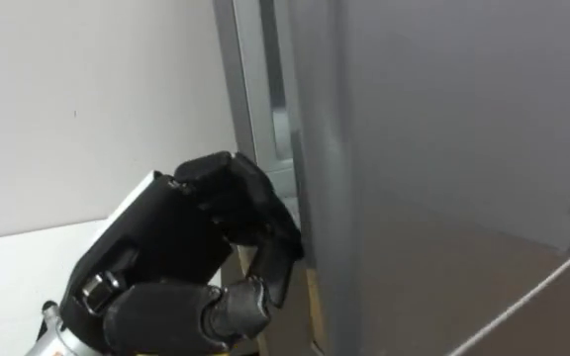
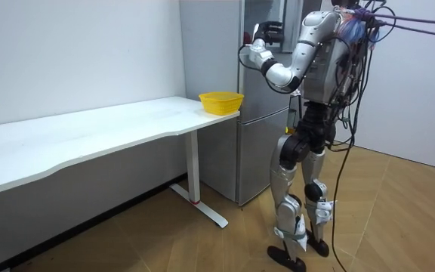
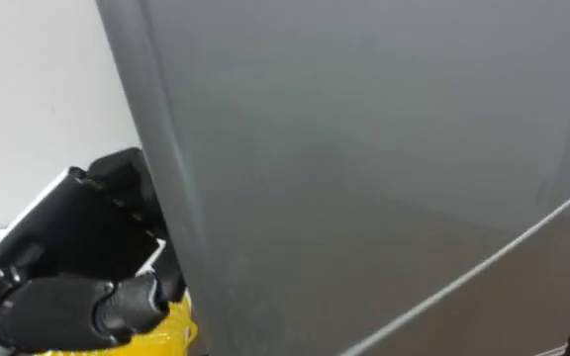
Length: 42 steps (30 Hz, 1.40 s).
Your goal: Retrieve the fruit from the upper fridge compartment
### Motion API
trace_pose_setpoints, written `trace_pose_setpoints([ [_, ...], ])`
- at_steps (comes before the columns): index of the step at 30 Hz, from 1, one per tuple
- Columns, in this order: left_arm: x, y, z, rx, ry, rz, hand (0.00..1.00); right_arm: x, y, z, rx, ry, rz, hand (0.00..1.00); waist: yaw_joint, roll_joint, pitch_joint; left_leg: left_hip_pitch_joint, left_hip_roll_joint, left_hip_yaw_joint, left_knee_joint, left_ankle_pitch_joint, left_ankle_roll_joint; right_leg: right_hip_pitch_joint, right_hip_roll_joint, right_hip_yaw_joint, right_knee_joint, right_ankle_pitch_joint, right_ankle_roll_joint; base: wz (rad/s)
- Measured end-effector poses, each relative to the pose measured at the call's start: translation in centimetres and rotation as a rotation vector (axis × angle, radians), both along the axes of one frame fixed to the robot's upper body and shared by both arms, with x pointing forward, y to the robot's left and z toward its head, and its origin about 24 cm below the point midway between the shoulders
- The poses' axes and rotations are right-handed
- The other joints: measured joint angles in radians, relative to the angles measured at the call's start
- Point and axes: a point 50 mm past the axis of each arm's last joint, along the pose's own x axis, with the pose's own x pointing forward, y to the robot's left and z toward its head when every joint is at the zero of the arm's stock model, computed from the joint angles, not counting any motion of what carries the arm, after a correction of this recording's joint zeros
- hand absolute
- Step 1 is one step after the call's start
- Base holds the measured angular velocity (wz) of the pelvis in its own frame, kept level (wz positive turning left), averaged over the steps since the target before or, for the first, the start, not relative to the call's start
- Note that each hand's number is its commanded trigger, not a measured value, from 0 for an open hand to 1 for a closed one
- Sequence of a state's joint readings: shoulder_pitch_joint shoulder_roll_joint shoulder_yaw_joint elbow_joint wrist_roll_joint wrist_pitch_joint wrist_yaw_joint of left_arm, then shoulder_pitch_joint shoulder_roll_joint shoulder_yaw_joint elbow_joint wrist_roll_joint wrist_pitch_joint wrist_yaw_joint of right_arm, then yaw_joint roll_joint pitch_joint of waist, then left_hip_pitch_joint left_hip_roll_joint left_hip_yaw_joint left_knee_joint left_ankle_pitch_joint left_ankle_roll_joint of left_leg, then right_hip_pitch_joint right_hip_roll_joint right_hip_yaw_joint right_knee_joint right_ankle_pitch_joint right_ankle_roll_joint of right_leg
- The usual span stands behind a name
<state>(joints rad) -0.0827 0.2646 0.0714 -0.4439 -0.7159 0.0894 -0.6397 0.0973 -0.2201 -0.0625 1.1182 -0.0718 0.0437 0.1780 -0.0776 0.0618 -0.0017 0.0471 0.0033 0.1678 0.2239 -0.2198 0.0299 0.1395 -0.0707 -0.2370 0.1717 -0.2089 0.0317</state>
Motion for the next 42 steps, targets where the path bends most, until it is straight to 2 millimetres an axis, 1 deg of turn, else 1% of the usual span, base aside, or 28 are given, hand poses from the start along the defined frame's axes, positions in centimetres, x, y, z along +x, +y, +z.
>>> trace_pose_setpoints([
  [1,0.0,0.0,0.0,0.003,-0.004,-0.007,1.0,0.0,0.0,0.0,-0.005,0.002,0.012,0.0,-0.001,0.0,0.0,0.001,0.0,0.008,0.0,0.001,0.0,-0.002,0.0,0.003,0.0,0.0,0.0,-0.1],
  [2,-0.1,0.0,0.0,0.004,-0.005,-0.011,0.8,0.1,0.0,0.0,-0.008,0.002,0.018,0.0,-0.001,-0.001,0.0001,0.002,0.001,0.013,0.0,0.001,0.0,-0.002,-0.001,0.006,0.0,0.0,-0.001,-0.09],
  [3,-0.1,-0.1,0.0,0.006,-0.007,-0.015,0.65,0.1,0.0,0.0,-0.008,0.002,0.02,0.0,-0.002,-0.001,-0.0002,0.002,0.001,0.016,0.0,0.001,0.0,-0.002,-0.001,0.008,0.0,0.0,-0.001,-0.08],
  [4,-0.1,-0.1,0.0,0.009,-0.011,-0.023,0.0,0.1,0.0,0.0,-0.009,0.003,0.021,0.0,-0.002,-0.002,0.0,0.003,0.001,0.02,0.0,0.001,0.0,-0.002,-0.001,0.011,0.0,0.0,-0.001,-0.05],
  [9,-0.2,-0.2,0.0,0.023,-0.026,-0.057,0.0,0.0,0.0,0.0,-0.011,0.005,0.023,0.0,-0.001,-0.007,0.0017,0.006,0.001,0.023,0.0,0.001,0.0,-0.003,-0.001,0.015,0.001,0.0,-0.001,-0.02],
  [14,-0.3,-0.5,0.2,0.035,-0.045,-0.091,0.0,0.1,0.0,0.0,-0.026,0.005,0.038,0.0,-0.003,-0.007,0.0016,0.002,0.002,0.023,0.001,0.001,0.001,-0.003,-0.001,0.013,0.001,0.0,-0.001,0.01],
  [20,-0.6,-2.1,0.2,0.053,-0.064,-0.192,0.0,0.2,0.0,0.0,-0.026,0.005,0.039,0.0,-0.004,-0.008,-0.0013,-0.015,0.002,0.023,0.002,0.001,0.001,-0.019,-0.001,0.011,-0.001,0.0,-0.001,0.01],
  [22,-0.6,-3.0,0.7,0.061,-0.09,-0.242,0.0,0.4,0.1,0.0,-0.023,0.006,0.049,0.0,-0.012,-0.011,-0.0011,-0.019,0.002,0.026,0.007,0.001,0.001,-0.02,-0.002,0.008,-0.001,0.0,-0.001,0.04],
  [25,-0.5,-3.8,1.2,0.063,-0.114,-0.272,0.0,0.6,0.2,0.0,-0.024,0.007,0.066,0.0,-0.019,-0.012,-0.0012,-0.016,0.003,0.038,0.009,0.001,0.001,-0.021,-0.003,0.013,-0.001,0.001,-0.001,-0.01],
  [30,-0.7,-4.9,1.2,0.054,-0.115,-0.308,0.0,0.7,0.1,0.1,-0.032,0.005,0.095,0.0,-0.034,-0.012,-0.0009,-0.019,0.004,0.046,0.01,0.001,0.001,-0.024,-0.003,0.016,-0.001,0.001,0.0,0.0],
  [33,-1.0,-5.3,1.5,0.047,-0.129,-0.323,0.0,1.0,0.1,0.1,-0.04,-0.007,0.099,0.0,-0.057,-0.012,-0.0012,-0.028,0.006,0.046,0.013,0.001,0.001,-0.03,-0.002,0.013,-0.001,0.002,-0.001,0.04],
  [39,-1.3,-7.1,2.1,0.02,-0.146,-0.377,0.0,0.5,0.1,-0.1,-0.066,0.021,0.101,0.0,-0.075,-0.012,-0.0012,-0.033,0.009,0.05,0.014,0.003,0.004,-0.038,0.0,0.018,0.0,0.008,-0.003,0.0],
  [42,-1.4,-8.0,2.4,0.011,-0.158,-0.414,0.0,0.0,0.1,-0.3,-0.074,0.047,0.12,0.0,-0.083,-0.013,-0.0008,-0.023,0.01,0.058,0.011,0.003,0.004,-0.036,0.0,0.031,0.0,0.009,-0.003,-0.11],
])
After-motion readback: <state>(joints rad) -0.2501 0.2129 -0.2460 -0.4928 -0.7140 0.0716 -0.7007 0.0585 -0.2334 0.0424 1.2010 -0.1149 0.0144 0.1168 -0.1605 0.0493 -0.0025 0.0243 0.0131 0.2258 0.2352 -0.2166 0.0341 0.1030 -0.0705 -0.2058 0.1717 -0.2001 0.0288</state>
